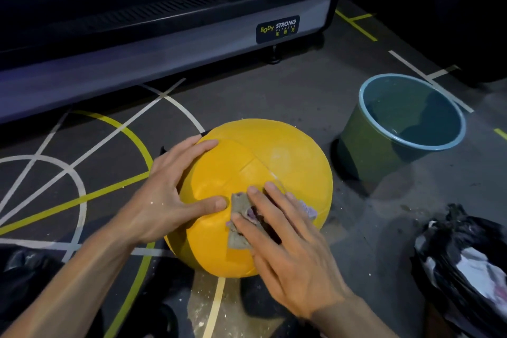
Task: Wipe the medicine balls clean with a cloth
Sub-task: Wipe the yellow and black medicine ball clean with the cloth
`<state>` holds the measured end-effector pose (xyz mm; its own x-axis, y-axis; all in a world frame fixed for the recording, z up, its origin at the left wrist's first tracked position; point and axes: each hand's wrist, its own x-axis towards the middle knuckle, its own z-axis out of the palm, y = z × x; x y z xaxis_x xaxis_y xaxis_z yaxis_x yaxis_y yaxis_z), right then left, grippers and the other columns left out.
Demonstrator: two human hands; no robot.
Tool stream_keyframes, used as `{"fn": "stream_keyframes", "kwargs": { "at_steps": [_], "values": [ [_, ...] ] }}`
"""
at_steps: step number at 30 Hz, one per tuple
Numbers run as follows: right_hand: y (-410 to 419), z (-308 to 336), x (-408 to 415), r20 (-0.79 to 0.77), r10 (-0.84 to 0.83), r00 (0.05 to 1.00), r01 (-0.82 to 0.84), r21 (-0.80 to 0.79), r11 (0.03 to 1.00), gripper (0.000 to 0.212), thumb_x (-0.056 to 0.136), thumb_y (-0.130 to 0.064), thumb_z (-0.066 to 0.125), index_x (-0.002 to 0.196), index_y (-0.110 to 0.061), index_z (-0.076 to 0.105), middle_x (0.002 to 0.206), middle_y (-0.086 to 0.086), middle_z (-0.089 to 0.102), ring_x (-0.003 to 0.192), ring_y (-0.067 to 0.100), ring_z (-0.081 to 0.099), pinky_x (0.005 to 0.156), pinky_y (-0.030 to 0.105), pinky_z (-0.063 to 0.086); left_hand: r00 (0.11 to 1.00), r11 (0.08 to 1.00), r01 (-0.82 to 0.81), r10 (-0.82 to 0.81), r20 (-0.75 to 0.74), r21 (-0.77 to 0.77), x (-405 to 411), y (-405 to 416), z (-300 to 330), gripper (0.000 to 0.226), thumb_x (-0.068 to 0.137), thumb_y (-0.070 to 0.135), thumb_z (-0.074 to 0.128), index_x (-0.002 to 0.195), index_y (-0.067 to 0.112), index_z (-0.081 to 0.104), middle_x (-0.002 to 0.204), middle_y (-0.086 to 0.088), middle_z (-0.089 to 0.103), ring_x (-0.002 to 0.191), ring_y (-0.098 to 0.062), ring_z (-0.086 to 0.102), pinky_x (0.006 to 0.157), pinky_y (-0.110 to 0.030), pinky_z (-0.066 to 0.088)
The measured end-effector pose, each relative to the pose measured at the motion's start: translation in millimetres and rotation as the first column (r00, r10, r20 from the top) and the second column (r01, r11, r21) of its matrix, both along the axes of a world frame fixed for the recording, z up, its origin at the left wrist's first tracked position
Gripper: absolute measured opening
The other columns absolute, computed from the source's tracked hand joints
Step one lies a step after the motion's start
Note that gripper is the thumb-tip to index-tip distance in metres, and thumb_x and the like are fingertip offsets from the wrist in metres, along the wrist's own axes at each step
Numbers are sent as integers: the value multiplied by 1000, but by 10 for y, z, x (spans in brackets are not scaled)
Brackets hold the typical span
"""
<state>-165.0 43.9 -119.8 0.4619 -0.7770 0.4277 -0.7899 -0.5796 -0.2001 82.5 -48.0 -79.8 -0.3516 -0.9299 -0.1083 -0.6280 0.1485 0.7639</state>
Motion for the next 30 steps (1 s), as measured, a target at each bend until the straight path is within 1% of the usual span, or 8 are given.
{"fn": "stream_keyframes", "kwargs": {
  "at_steps": [5, 8, 11, 14, 20, 23, 26, 30],
  "values": [
    [-260, 16, -94, -18, 45, 999, -45, -32, 998, 44, 107, -22, 45, 150, -16, 51, 163, 7, 35, 155, 25, 24, 124, 48, 29, 999, 999, -33, 33, -22, -8, -2, 73, -50, 97, 61, 80, 70, 147, 65, 28, 157, 44, 13, 147, 0, 14, 114, -47, 26],
    [-423, 81, -160, 183, -181, 966, 178, 32, 983, 44, 105, -21, 48, 149, -13, 51, 163, 9, 37, 155, 29, 23, 122, 55, 29, 999, 999, -33, 33, -19, 5, 2, 90, -62, 99, 59, 82, 70, 147, 65, 27, 156, 44, 12, 148, -4, 14, 116, -56, 27],
    [-387, 143, -117, 285, -310, 907, 309, 52, 950, 41, 105, -18, 54, 145, -13, 57, 148, 14, 50, 137, 28, 45, 105, 49, 46, 999, 999, -32, 33, -21, 10, 0, 105, -70, 101, 58, 82, 71, 147, 66, 26, 156, 43, 12, 149, -8, 14, 116, -62, 29],
    [-145, 97, 61, 288, -173, 942, 180, 1, 984, 38, 105, -13, 51, 142, -10, 60, 125, 8, 58, 113, 24, 56, 90, 42, 50, 999, 999, -40, 40, -27, -12, 1, 94, -76, 100, 59, 81, 71, 147, 65, 28, 157, 42, 14, 149, -7, 15, 116, -57, 28],
    [-174, 42, 42, 111, 161, 981, -157, -40, 987, 41, 102, -8, 56, 142, -15, 60, 150, 4, 55, 146, 17, 43, 120, 39, 37, 999, 997, -30, 27, -45, -70, 75, 194, -159, 95, 63, 78, 71, 147, 61, 32, 159, 38, 17, 147, 8, 12, 110, -43, 27],
    [-530, 62, -271, 500, -115, 858, 68, 111, 991, 32, 100, 1, 57, 129, -11, 66, 140, -2, 62, 139, 8, 49, 117, 39, 41, 998, 998, -31, 28, -54, -56, 98, 224, -198, 97, 61, 77, 73, 147, 61, 32, 159, 38, 17, 145, 10, 10, 108, -44, 27],
    [-540, 154, -292, 586, -385, 713, 276, 270, 923, 38, 101, 2, 58, 132, -19, 65, 138, -12, 61, 133, -5, 51, 113, 34, 45, 998, 998, -31, 28, -64, -59, 114, 236, -221, 97, 60, 76, 75, 146, 60, 33, 159, 36, 18, 145, 9, 12, 110, -45, 27],
    [-61, 146, 159, 282, 90, 955, -121, 92, 988, 39, 103, -8, 54, 140, -14, 61, 152, -1, 52, 148, 14, 39, 122, 39, 32, 998, 996, -4, -1, -61, -89, 148, 203, -221, 92, 63, 73, 76, 145, 58, 38, 162, 30, 21, 149, 3, 16, 111, -41, 27]
  ]
}}
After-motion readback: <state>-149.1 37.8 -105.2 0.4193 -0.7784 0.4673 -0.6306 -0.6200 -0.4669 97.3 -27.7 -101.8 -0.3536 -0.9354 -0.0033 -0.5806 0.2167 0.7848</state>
